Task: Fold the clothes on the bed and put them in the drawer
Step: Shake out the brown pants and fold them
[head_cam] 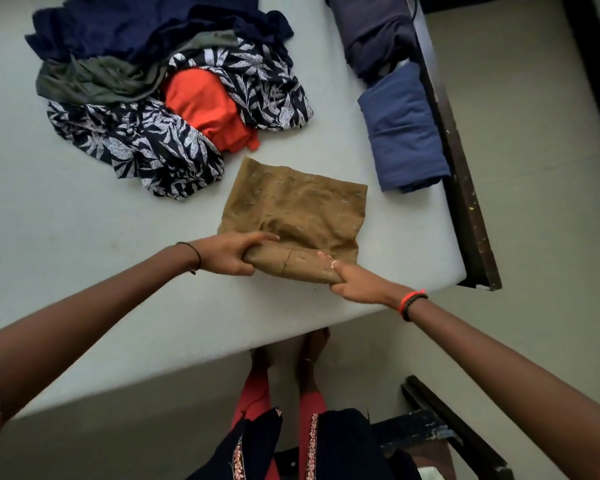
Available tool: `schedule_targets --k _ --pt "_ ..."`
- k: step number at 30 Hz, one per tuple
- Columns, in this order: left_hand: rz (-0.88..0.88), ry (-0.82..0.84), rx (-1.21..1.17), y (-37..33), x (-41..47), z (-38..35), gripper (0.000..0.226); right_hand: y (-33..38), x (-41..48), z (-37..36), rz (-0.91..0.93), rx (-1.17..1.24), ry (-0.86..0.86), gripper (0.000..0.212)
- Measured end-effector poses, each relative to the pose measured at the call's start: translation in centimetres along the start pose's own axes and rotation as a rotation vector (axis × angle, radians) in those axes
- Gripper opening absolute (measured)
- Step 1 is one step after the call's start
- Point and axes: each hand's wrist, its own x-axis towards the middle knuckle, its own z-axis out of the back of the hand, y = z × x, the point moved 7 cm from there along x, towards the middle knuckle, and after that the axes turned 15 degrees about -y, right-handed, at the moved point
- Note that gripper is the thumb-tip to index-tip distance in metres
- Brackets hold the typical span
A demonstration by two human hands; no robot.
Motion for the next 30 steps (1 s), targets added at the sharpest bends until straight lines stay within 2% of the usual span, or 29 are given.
schedule_targets --k 3,8,13,16,20,23,25,27,30 --pt "0.091 -0.081 -0.219 0.2 1.0 3.9 0.07 0.1 1.1 4.7 -0.059 0.198 -0.094 0.044" --pt "0.203 -0.262 -0.363 1.5 4.1 8.6 0.081 -2.3 4.3 10.2 -0.194 0.517 -0.249 0.024" --pt "0.32 -0.362 -0.309 3.5 7.9 9.7 0.058 -4.3 7.3 11.9 -0.263 0.594 -0.304 0.009" --pt "0.335 -0.469 -0.202 4.0 10.1 10.1 0.042 -5.7 8.8 12.4 -0.308 0.627 -0.387 0.011" --pt "0.353 -0.535 -0.101 4.6 11.5 10.0 0.04 -7.7 10.4 12.4 -0.372 0.542 -0.518 0.033" --pt "0.401 -0.656 -0.089 5.3 11.0 10.0 0.041 -8.0 10.1 13.0 -0.411 0.426 -0.704 0.038" --pt "0.457 -0.773 -0.136 6.0 10.1 9.8 0.04 -8.4 9.5 12.9 -0.473 0.453 -0.825 0.037" --pt "0.55 -0.838 -0.196 6.9 9.1 9.4 0.043 -9.3 9.2 11.7 -0.557 0.596 -0.837 0.033" --pt "0.657 -0.778 -0.354 8.1 8.7 7.9 0.046 -9.4 9.1 9.4 -0.638 0.857 -0.683 0.037"
